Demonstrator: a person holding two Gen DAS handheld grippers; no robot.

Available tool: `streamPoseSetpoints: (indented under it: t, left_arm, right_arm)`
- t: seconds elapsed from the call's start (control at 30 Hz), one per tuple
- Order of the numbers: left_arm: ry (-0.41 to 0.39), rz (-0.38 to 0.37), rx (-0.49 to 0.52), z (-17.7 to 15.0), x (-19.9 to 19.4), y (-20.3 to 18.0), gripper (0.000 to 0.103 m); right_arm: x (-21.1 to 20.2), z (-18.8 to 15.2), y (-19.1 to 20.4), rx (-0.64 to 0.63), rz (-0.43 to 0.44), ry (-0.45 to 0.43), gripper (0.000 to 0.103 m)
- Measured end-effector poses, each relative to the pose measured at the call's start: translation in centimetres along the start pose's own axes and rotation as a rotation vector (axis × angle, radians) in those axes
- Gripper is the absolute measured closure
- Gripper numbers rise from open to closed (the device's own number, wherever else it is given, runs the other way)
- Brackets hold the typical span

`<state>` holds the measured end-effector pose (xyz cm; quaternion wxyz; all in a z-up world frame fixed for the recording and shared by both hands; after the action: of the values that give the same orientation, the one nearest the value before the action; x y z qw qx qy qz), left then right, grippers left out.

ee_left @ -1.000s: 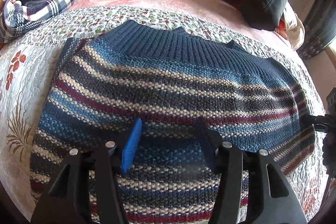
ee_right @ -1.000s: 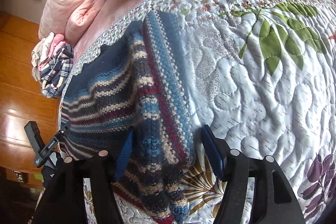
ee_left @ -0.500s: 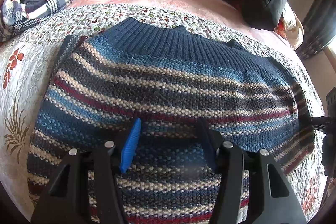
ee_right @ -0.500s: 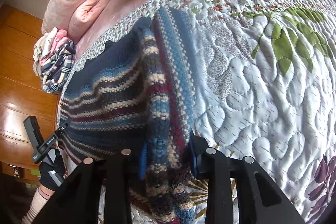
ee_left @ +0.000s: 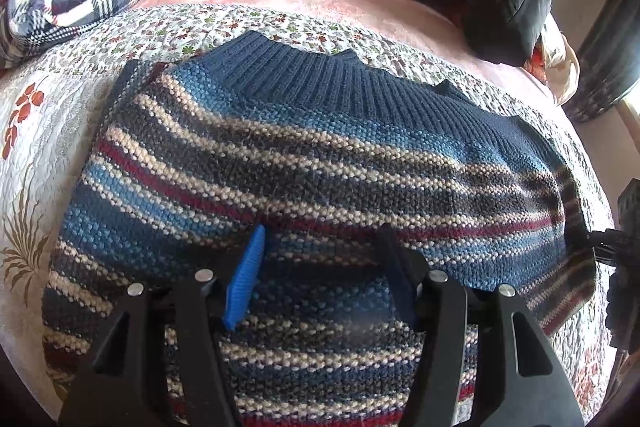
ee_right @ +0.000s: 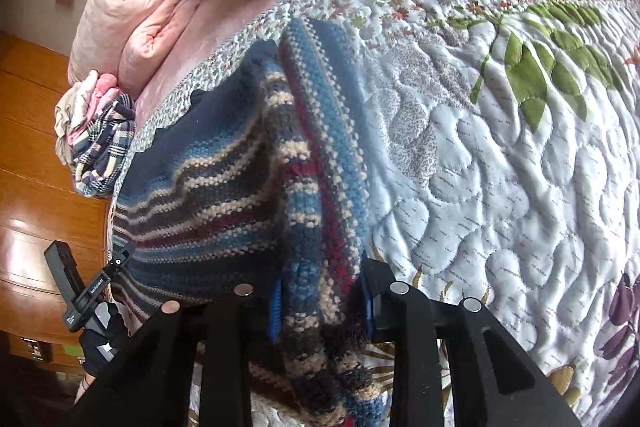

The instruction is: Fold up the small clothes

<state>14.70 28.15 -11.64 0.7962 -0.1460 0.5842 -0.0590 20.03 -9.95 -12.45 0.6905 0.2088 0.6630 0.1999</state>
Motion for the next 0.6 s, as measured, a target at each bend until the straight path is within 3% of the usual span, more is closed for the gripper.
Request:
streamPoseSetpoints:
  t: [0.3, 0.6]
  left_arm:
    - [-0.015, -0.053, 0.001, -1.3, -2.8, 1.2, 0.045]
    - [-0.029, -0.086, -0.025, -1.7, -4.1, 3.2, 0.045]
  right_arm:
    - [-4.2, -0.1, 10.6, -0.158, 0.018, -0.041, 0.077]
    - [0.2, -2.1, 22.6, -0.382, -0.097, 0.045, 0.078]
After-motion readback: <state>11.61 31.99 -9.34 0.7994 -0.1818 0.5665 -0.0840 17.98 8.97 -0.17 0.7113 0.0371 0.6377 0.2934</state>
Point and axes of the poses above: each gripper's, at about its wrist camera, not at the fingertips, and x roughly the way its jaws point, y to its left, z to its top, the point moved 3 cm from there along x, roughly the way its jaws point, and after that the axes turned 13 degrees about y, right-handed, at the moved point
